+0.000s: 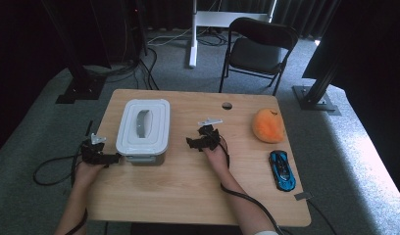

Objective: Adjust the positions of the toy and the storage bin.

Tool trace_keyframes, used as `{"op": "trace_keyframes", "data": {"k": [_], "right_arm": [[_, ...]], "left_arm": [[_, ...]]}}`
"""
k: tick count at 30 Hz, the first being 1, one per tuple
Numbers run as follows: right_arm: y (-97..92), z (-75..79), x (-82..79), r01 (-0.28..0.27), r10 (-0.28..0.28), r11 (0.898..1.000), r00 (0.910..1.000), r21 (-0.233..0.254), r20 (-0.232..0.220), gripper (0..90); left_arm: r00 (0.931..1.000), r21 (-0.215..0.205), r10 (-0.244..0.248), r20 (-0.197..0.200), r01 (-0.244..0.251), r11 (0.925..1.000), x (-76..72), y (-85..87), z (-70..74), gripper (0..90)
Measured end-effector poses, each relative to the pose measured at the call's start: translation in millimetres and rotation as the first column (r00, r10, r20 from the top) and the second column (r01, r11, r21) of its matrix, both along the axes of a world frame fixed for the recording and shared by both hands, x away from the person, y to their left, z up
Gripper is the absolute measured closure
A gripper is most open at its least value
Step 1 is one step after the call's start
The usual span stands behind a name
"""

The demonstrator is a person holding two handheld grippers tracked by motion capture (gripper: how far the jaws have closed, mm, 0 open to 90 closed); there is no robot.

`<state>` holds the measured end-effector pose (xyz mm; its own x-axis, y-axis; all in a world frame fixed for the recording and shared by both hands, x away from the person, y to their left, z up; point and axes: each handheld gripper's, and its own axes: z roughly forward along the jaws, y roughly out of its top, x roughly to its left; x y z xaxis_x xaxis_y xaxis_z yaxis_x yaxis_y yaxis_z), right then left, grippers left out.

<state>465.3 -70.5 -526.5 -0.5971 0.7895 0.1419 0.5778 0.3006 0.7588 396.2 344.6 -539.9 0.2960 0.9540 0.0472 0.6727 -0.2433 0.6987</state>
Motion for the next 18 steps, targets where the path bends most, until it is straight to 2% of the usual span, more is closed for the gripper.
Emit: {"op": "trace_keyframes", "data": {"k": [2, 4, 11, 17, 18], "right_arm": [[6.1, -1.1, 1.9, 0.004, -0.004, 1.000, 1.0000, -0.014, 0.006, 13.4], [11.2, -1.1, 4.2, -0.007, 0.007, 1.000, 1.0000, -0.004, 0.005, 13.4], [29.1, 2.0, 13.9, -0.016, 0.016, 1.000, 0.9998, -0.014, -0.009, 13.5], [40.6, 1.4, 17.1, -0.015, 0.015, 1.000, 0.9998, -0.010, -0.009, 13.5], [46.9, 0.6, 17.7, -0.010, 0.010, 1.000, 0.9999, -0.026, -0.008, 13.5]], "left_arm": [[1.0000, 0.004, 0.002, -0.003, -0.002, 1.0000, 4.3, 0.4, 1.2, 0.2], [1.0000, -0.002, 0.002, -0.004, -0.002, 1.0000, 7.6, 0.5, 3.0, 0.3], [0.9997, -0.002, 0.023, -0.003, -0.023, 0.9997, 19.8, 3.7, 8.3, 0.2], [0.9999, -0.003, 0.008, 0.007, -0.008, 1.0000, 29.9, 0.5, 14.4, 0.3], [1.0000, -0.003, 0.000, 0.002, 0.000, 1.0000, 31.5, -0.2, 14.5, 0.2]]}}
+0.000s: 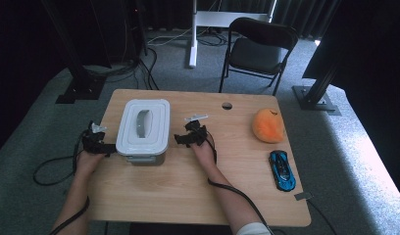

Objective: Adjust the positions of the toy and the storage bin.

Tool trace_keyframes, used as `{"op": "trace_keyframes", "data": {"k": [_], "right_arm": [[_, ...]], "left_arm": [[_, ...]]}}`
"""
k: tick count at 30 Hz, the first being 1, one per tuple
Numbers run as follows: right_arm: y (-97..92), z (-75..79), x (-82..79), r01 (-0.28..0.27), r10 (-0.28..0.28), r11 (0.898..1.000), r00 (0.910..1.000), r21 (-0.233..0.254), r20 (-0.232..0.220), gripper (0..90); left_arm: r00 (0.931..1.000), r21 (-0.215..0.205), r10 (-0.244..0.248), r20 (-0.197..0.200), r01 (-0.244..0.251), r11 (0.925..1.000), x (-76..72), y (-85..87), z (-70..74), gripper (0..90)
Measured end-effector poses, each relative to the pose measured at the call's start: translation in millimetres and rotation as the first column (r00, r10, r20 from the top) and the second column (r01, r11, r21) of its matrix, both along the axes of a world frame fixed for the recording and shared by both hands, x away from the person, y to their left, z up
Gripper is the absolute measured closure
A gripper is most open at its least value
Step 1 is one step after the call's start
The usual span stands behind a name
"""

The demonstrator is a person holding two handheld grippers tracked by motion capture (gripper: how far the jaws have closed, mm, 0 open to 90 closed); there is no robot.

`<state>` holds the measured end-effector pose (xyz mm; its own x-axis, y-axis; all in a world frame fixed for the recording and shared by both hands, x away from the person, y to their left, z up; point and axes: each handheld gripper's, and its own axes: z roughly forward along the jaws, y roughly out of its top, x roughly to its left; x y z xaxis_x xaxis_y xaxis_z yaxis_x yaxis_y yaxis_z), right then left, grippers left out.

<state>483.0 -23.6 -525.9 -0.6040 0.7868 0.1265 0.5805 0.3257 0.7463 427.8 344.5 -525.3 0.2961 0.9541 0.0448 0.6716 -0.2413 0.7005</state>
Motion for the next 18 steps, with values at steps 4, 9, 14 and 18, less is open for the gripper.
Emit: {"op": "trace_keyframes", "data": {"k": [4, 9, 14, 18], "right_arm": [[11.0, 1.7, 0.9, -0.004, 0.004, 1.000, 0.9999, 0.005, 0.012, 13.5], [20.5, 3.8, -0.1, -0.027, 0.027, 1.000, 0.9996, 0.012, 0.011, 13.8], [20.4, 7.2, -2.9, -0.009, 0.009, 1.000, 0.9994, 0.011, 0.032, 15.8], [18.7, 9.2, -5.3, -0.008, 0.008, 1.000, 0.9983, 0.000, 0.058, 17.7]], "left_arm": [[1.0000, -0.027, 0.008, 0.000, -0.008, 0.9996, 5.0, -3.6, -0.5, 0.3], [0.9999, -0.028, -0.009, 0.010, 0.009, 0.9996, 7.6, -11.7, 3.2, 0.2], [0.9997, -0.024, -0.021, 0.007, 0.022, 0.9995, 8.4, -17.8, 5.6, 0.3], [0.9995, -0.032, -0.033, 0.000, 0.033, 0.9989, 7.2, -25.5, 5.2, 0.3]]}}
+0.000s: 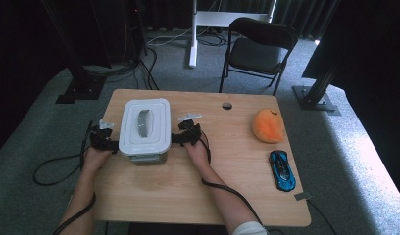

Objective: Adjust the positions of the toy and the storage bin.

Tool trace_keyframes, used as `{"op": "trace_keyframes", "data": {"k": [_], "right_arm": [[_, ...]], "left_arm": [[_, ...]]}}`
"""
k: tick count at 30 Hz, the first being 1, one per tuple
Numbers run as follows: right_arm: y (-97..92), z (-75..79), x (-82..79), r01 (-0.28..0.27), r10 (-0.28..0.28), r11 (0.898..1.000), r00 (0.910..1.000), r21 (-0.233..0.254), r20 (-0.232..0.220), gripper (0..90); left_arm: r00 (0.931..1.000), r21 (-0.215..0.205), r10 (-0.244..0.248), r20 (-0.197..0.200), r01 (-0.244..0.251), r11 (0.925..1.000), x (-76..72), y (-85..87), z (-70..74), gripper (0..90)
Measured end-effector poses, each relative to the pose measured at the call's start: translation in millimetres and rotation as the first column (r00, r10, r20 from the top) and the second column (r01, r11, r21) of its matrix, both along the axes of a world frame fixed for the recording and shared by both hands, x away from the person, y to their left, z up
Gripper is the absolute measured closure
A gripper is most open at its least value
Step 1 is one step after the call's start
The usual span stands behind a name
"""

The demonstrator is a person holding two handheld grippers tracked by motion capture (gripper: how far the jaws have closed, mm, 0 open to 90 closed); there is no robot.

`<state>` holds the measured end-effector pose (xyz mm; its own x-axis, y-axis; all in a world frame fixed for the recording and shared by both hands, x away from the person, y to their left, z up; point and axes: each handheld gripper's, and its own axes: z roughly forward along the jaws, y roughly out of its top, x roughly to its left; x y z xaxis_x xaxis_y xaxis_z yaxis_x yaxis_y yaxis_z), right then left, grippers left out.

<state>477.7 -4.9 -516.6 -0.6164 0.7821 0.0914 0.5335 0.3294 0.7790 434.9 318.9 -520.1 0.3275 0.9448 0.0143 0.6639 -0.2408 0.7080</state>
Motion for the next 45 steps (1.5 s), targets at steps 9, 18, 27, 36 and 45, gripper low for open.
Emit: {"op": "trace_keyframes", "data": {"k": [9, 18, 27, 36, 45], "right_arm": [[-7.9, -1.5, -2.7, -0.042, 0.041, 0.999, 0.9991, -0.012, -0.006, 20.3], [-21.0, 0.8, -6.6, -0.055, 0.055, 0.998, 0.9983, 0.007, -0.018, 22.0], [-46.0, 1.8, -11.9, -0.036, 0.036, 0.999, 0.9992, 0.010, -0.016, 22.6], [-70.8, 4.8, -18.9, -0.021, 0.021, 1.000, 0.9998, 0.007, -0.001, 23.0], [-95.0, 7.6, -23.0, -0.042, 0.042, 0.999, 0.9991, -0.011, -0.001, 23.0]], "left_arm": [[0.9991, 0.000, 0.038, 0.019, -0.038, 0.9993, -6.8, -10.1, -0.8, 1.3], [0.9996, 0.018, 0.022, 0.019, -0.023, 0.9996, -9.1, -24.5, 1.2, 1.3], [0.9998, 0.021, -0.014, 0.012, 0.014, 0.9997, -7.8, -47.7, 2.1, 1.3], [0.9984, 0.035, -0.057, 0.003, 0.057, 0.9978, -9.8, -73.0, 2.7, 1.3], [0.9951, 0.040, -0.099, -0.005, 0.099, 0.9943, -11.8, -95.4, 2.9, 1.3]]}}
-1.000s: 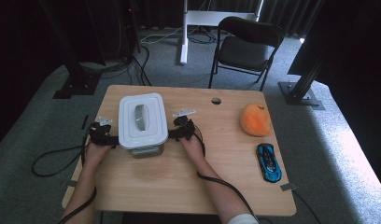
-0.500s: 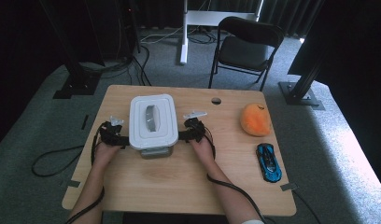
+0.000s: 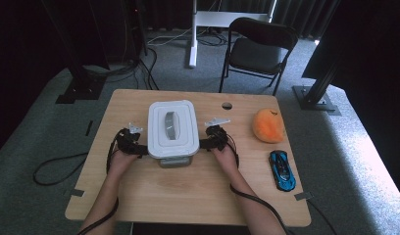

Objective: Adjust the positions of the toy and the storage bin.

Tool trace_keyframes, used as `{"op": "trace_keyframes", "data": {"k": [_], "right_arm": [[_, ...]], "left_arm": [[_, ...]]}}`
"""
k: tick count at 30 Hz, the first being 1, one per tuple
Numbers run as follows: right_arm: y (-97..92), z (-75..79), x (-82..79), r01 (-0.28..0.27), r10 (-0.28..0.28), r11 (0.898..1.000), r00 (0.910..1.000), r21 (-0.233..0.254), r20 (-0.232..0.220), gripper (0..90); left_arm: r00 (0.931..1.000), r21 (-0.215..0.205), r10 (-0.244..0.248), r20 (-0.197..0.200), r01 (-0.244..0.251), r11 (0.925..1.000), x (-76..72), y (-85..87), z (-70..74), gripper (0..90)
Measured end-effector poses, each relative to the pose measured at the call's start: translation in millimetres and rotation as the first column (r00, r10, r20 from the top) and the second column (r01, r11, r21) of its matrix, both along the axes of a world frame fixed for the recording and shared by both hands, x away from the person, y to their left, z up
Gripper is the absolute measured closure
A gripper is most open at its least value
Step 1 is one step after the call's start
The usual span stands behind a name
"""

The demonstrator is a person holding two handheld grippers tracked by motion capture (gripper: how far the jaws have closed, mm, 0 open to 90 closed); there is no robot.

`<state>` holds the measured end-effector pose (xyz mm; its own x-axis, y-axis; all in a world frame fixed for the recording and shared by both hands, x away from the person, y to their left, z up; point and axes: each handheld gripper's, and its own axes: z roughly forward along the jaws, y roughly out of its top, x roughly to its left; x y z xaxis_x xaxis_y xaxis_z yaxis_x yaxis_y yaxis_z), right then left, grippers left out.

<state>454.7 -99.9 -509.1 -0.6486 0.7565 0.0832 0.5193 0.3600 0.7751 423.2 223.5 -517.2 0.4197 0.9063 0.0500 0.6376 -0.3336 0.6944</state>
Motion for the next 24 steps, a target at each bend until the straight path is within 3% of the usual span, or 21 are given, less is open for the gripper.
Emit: {"op": "trace_keyframes", "data": {"k": [13, 21, 24], "right_arm": [[-31.6, 1.7, -12.1, 0.008, -0.008, 1.000, 1.0000, 0.003, -0.001, 23.9], [-45.4, -3.1, -13.6, 0.022, -0.021, 0.999, 0.9996, 0.041, -0.018, 22.3], [-47.3, -5.0, -12.0, 0.049, -0.048, 0.997, 0.9987, 0.053, -0.018, 17.7]], "left_arm": [[0.9979, -0.003, -0.064, 0.002, 0.064, 0.9979, -8.5, -27.7, 0.4, 1.3], [0.9956, -0.023, -0.093, -0.008, 0.093, 0.9954, -8.6, -31.5, -1.7, 1.1], [0.9952, -0.044, -0.097, -0.011, 0.096, 0.9944, -7.3, -30.0, -3.4, 1.1]]}}
